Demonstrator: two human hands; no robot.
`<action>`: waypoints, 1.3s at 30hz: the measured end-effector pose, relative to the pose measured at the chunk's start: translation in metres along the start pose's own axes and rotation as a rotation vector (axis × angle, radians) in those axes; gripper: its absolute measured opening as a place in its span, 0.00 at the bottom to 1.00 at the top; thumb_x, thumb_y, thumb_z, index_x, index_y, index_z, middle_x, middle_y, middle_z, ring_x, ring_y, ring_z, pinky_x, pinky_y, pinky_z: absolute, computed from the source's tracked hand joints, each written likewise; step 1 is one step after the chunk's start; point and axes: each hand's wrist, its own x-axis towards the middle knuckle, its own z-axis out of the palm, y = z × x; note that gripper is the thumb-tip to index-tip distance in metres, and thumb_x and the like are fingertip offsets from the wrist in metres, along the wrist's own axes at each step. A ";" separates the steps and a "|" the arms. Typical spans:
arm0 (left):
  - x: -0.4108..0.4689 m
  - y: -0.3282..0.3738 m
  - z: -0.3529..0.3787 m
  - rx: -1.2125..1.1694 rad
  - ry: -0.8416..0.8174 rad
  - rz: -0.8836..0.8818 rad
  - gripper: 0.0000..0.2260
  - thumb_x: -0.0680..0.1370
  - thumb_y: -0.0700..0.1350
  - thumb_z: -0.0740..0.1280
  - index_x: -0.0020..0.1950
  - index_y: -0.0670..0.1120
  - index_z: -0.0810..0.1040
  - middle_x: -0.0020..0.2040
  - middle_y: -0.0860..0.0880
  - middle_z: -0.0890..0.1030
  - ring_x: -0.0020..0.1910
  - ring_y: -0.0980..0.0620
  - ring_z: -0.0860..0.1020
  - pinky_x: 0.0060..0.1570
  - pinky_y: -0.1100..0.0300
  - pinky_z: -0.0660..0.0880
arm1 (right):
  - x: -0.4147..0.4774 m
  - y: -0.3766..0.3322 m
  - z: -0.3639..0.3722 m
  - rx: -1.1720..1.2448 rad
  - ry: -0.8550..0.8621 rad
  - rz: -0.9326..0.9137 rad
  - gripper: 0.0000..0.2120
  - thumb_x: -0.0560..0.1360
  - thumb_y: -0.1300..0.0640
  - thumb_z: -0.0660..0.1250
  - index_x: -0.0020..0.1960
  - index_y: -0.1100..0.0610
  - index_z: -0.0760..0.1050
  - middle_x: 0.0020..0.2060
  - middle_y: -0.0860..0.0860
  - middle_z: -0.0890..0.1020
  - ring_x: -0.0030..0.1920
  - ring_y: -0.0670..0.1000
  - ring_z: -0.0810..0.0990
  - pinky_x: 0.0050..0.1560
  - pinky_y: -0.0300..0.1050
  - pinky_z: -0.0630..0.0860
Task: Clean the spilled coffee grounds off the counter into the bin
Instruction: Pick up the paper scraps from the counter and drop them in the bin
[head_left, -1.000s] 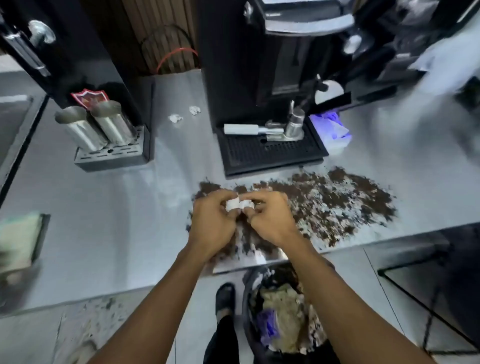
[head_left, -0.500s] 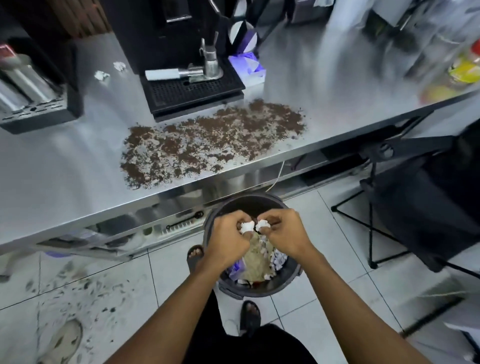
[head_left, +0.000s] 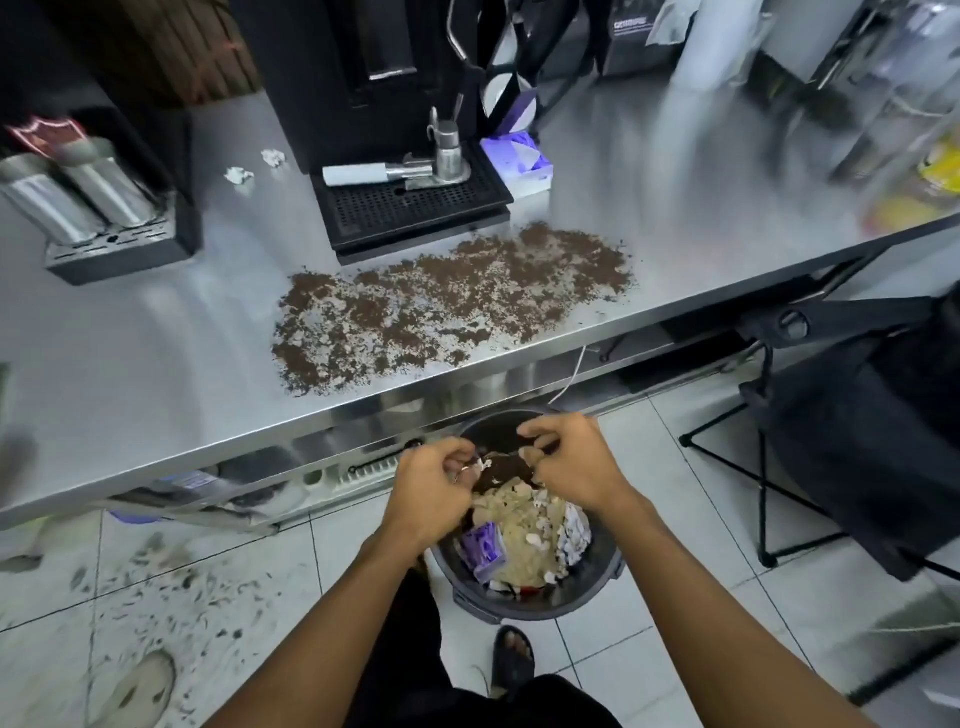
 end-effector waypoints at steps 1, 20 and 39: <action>0.009 0.003 -0.014 -0.012 0.039 0.020 0.10 0.73 0.37 0.71 0.54 0.45 0.83 0.43 0.54 0.83 0.42 0.62 0.79 0.46 0.73 0.74 | 0.010 -0.019 0.002 0.029 0.016 -0.034 0.11 0.72 0.61 0.71 0.54 0.53 0.83 0.46 0.45 0.85 0.47 0.41 0.81 0.57 0.41 0.78; 0.340 -0.098 -0.308 0.089 0.422 -0.008 0.20 0.71 0.41 0.70 0.63 0.49 0.78 0.59 0.52 0.80 0.52 0.53 0.79 0.54 0.64 0.75 | 0.349 -0.332 0.147 -0.159 -0.107 -0.339 0.24 0.75 0.61 0.64 0.71 0.53 0.70 0.69 0.51 0.72 0.71 0.50 0.67 0.71 0.38 0.60; 0.429 -0.127 -0.327 0.254 0.380 -0.013 0.09 0.72 0.35 0.65 0.40 0.45 0.83 0.38 0.49 0.84 0.40 0.48 0.81 0.41 0.63 0.75 | 0.470 -0.344 0.186 -0.404 -0.089 -0.286 0.13 0.69 0.73 0.66 0.49 0.61 0.80 0.52 0.58 0.76 0.48 0.58 0.79 0.50 0.50 0.80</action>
